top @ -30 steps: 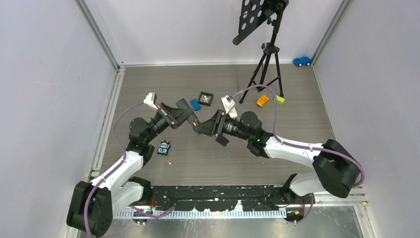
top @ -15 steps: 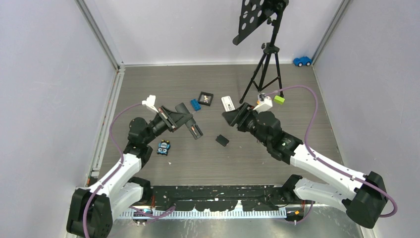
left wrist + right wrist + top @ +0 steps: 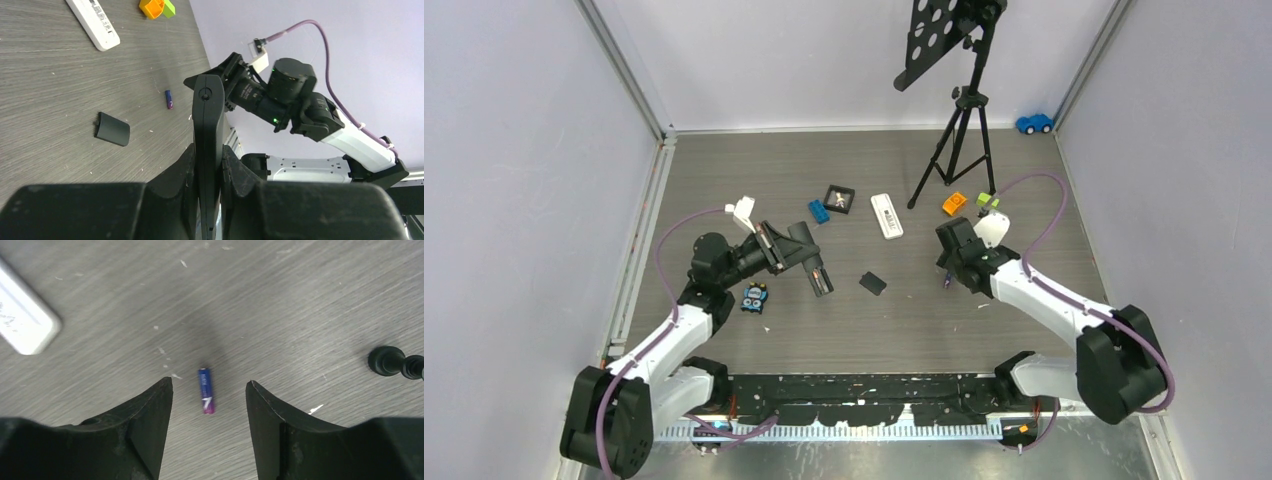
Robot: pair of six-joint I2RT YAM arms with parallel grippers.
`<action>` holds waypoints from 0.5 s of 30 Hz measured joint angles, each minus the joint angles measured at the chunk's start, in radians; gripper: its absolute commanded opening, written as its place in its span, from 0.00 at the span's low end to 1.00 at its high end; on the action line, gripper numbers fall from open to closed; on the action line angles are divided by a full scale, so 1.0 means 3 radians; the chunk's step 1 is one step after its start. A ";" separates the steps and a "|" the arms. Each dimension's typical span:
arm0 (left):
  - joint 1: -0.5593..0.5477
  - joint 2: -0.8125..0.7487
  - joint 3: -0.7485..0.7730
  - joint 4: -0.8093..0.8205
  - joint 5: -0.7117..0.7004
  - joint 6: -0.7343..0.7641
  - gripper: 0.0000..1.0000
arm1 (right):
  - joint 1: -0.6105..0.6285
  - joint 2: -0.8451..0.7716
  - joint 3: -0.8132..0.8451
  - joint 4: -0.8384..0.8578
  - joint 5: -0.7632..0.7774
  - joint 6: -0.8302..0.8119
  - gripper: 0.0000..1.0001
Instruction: Load the batteries into the remote control
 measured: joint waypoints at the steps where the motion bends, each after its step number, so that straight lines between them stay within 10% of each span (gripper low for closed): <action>1: 0.0000 0.0008 0.0000 -0.0001 0.0009 0.0005 0.00 | -0.0064 0.0050 -0.0034 0.0019 -0.0052 0.0003 0.54; 15: 0.0000 0.0061 0.0001 -0.0022 0.0058 0.0023 0.00 | -0.0350 0.0509 -0.0193 0.0331 -0.0612 -0.0191 0.49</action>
